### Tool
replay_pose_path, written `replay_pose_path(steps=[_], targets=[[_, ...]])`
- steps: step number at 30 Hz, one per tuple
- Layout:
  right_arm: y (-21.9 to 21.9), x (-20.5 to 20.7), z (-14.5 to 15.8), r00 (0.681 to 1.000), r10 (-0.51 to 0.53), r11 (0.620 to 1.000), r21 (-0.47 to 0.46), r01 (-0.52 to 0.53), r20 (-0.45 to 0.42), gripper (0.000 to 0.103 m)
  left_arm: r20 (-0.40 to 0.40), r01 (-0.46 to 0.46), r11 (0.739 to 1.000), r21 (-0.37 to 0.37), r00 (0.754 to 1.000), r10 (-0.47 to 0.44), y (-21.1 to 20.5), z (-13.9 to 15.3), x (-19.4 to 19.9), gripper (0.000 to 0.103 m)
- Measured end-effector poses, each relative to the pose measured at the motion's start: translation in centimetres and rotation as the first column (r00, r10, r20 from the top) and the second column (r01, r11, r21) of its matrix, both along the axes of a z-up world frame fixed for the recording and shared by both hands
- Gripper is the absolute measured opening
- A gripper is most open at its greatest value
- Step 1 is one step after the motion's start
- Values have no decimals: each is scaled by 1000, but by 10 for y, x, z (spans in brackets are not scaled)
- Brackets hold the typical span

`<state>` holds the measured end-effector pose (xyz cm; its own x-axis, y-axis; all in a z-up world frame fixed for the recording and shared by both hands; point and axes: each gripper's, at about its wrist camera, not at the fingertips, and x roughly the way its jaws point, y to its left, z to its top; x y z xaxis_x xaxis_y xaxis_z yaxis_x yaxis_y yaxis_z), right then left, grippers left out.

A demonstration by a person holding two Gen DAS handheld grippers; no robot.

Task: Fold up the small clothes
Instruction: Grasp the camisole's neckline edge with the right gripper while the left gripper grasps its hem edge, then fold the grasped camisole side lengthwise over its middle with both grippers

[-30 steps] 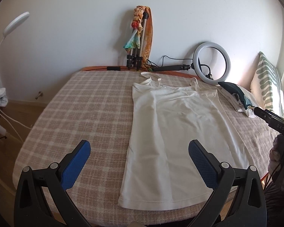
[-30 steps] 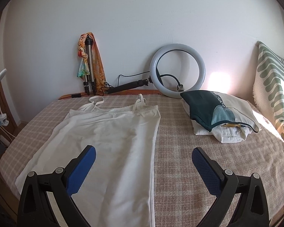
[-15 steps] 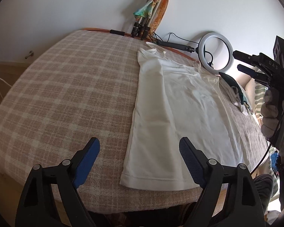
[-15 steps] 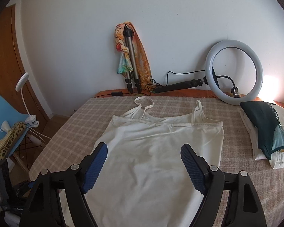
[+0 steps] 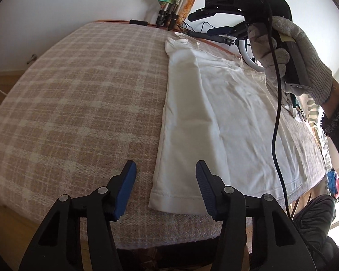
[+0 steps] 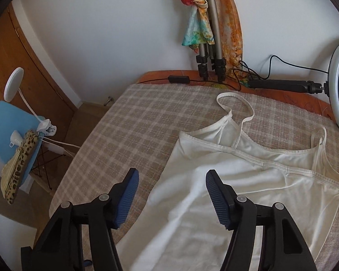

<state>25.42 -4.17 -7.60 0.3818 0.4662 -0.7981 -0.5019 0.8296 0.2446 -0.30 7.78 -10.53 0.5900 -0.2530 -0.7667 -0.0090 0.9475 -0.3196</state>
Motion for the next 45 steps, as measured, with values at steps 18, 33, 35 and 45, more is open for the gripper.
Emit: replay_pose_path(steps=[18, 33, 35, 45], targets=[[84, 68, -73, 997, -21, 937, -349, -5, -71, 47, -6, 33, 984, -175, 999, -35, 15, -12, 10, 8], [71, 86, -63, 997, -57, 948, -315, 38, -50, 3, 72, 77, 947, -311, 996, -57, 15, 3, 6, 3], [64, 83, -57, 997, -57, 956, -289, 40, -48, 2, 79, 85, 943, -321, 995, -63, 15, 5, 6, 2], [3, 75, -26, 994, -99, 981, -169, 90, -48, 2, 138, 199, 923, -329, 977, -162, -20, 26, 13, 2]])
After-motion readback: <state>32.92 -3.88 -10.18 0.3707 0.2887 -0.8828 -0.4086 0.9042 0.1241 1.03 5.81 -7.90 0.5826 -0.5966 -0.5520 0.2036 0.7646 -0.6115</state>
